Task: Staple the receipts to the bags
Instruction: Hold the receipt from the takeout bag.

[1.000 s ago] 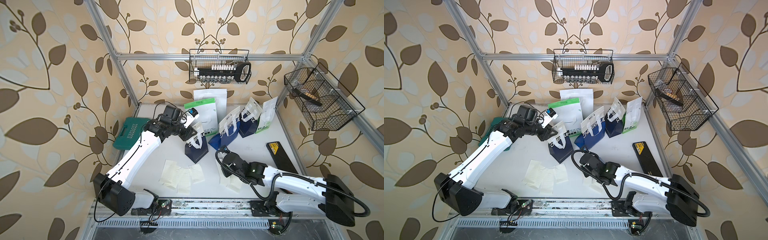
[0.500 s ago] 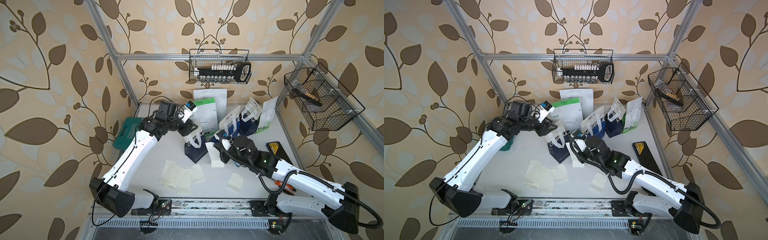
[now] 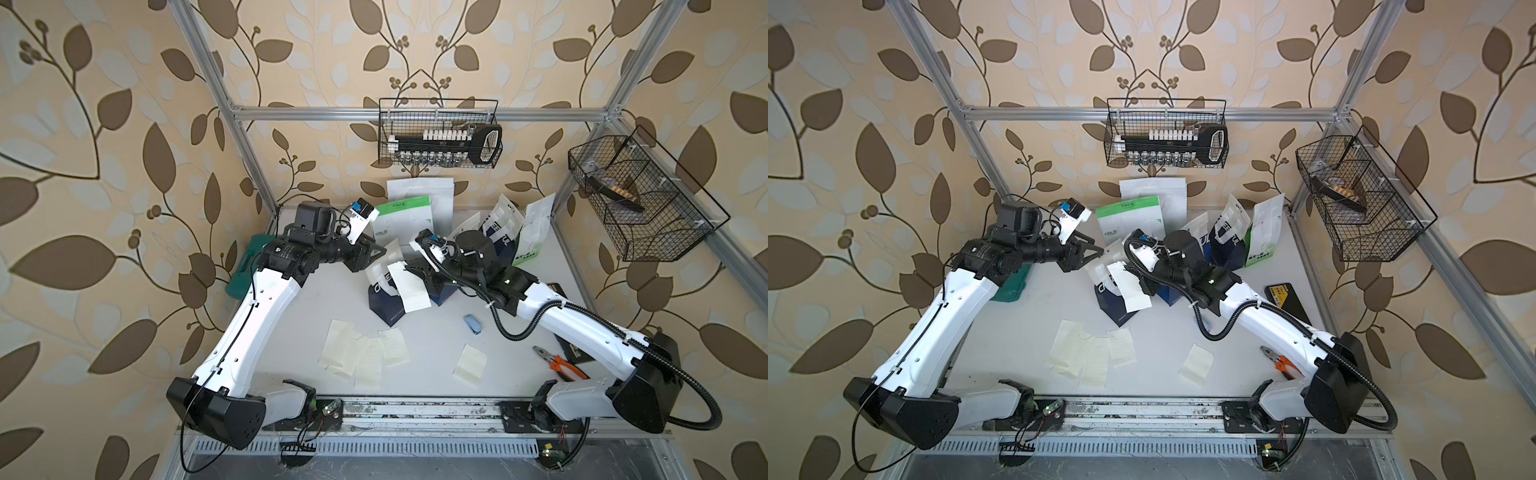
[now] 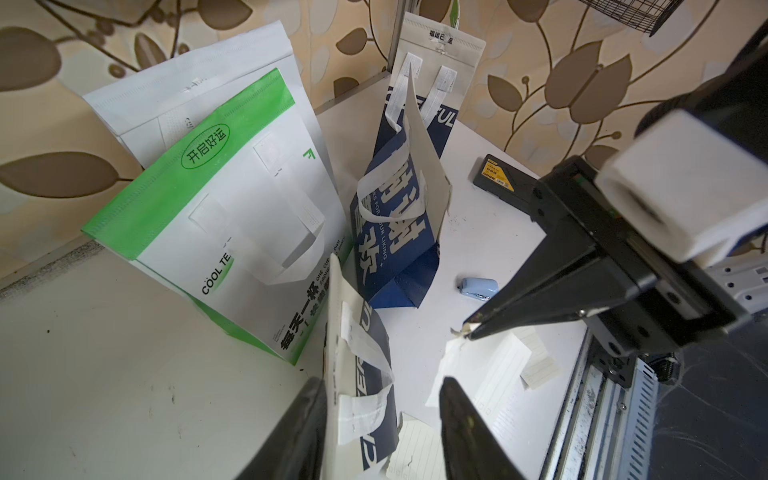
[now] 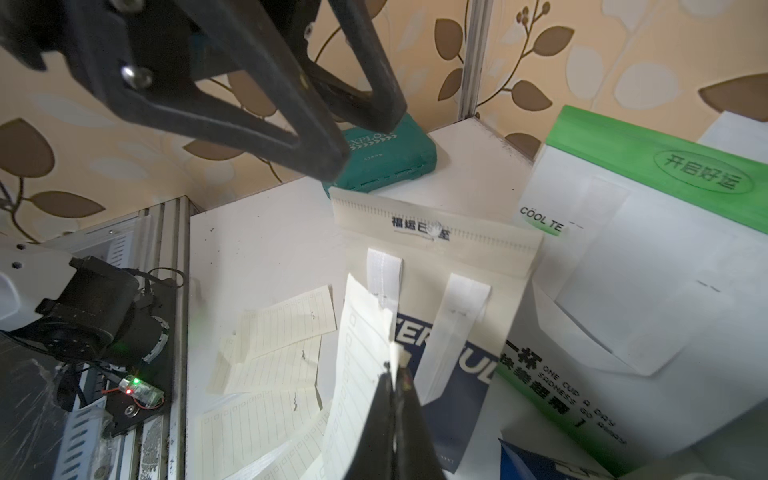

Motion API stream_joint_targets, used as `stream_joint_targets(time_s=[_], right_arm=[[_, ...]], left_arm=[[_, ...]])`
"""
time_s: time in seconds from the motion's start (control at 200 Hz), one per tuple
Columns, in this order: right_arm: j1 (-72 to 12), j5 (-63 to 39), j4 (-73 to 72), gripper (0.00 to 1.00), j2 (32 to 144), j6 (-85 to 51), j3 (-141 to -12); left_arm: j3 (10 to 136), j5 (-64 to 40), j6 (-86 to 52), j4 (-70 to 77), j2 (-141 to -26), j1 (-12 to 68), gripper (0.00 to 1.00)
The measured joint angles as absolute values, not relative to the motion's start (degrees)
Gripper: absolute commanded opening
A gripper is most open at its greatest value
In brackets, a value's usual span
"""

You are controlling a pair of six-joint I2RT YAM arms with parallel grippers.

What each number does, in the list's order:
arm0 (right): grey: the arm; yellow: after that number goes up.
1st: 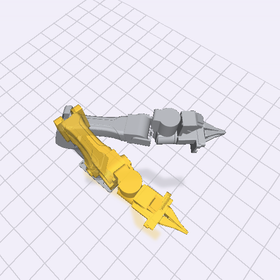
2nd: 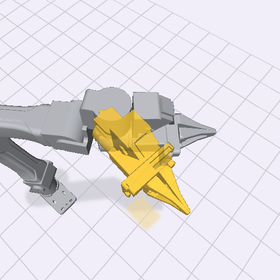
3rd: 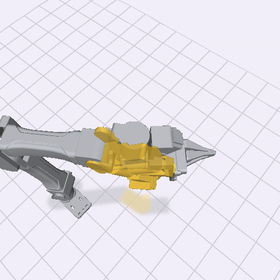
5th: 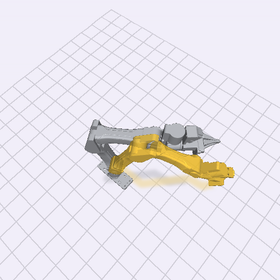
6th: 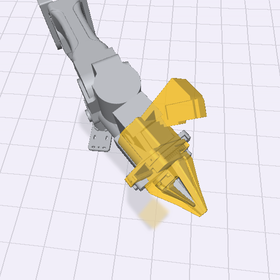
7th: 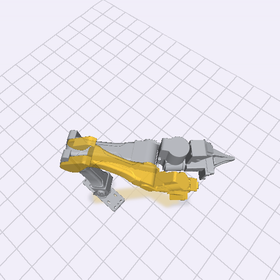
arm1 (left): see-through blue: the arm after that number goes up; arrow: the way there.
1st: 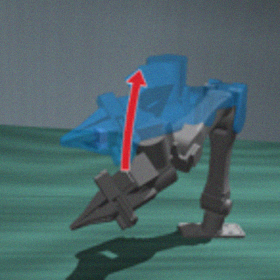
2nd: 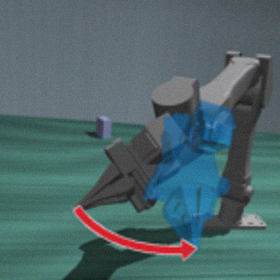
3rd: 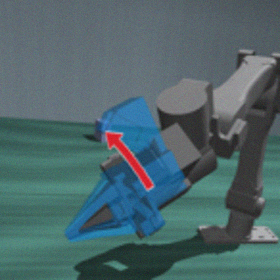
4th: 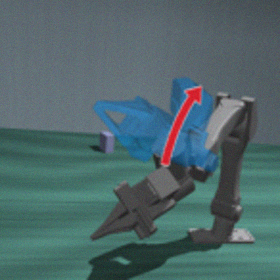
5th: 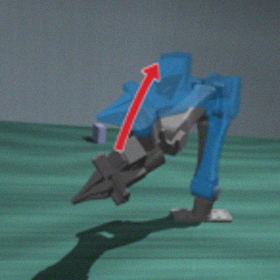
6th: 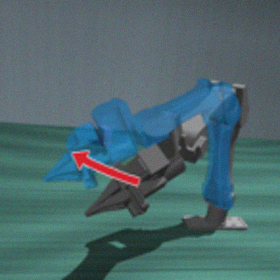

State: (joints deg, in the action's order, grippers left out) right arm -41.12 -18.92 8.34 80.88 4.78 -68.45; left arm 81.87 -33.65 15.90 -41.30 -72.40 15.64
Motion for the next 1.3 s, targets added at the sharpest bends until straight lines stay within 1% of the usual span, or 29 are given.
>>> stream_joint_targets(time_s=[0.17,0.4,0.565,0.85,1.099,1.299], right_arm=[[-41.1,-21.0,8.0,0.0,85.5,5.2,-72.1],[-40.9,-22.1,7.5,0.0,88.7,5.4,-74.7],[-40.8,-22.1,7.0,0.0,90.0,5.4,-75.9],[-40.8,-21.8,5.2,0.0,91.9,5.1,-76.0],[-40.2,-20.7,4.6,0.0,92.6,4.5,-76.1],[-39.2,-20.3,4.1,0.0,92.7,4.1,-76.6]], left_arm=[[81.9,-33.6,16.0,-41.3,-73.6,15.3,0.43],[80.9,-33.4,16.0,-41.3,-75.2,15.3,0.41],[80.5,-32.5,16.2,-41.3,-76.2,15.3,0.35],[80.4,-32.4,16.3,-41.3,-76.5,15.3,0.3],[80.4,-31.9,16.4,-41.3,-76.5,15.3,0.3],[80.4,-31.0,16.5,-41.3,-76.7,15.4,0.28]])
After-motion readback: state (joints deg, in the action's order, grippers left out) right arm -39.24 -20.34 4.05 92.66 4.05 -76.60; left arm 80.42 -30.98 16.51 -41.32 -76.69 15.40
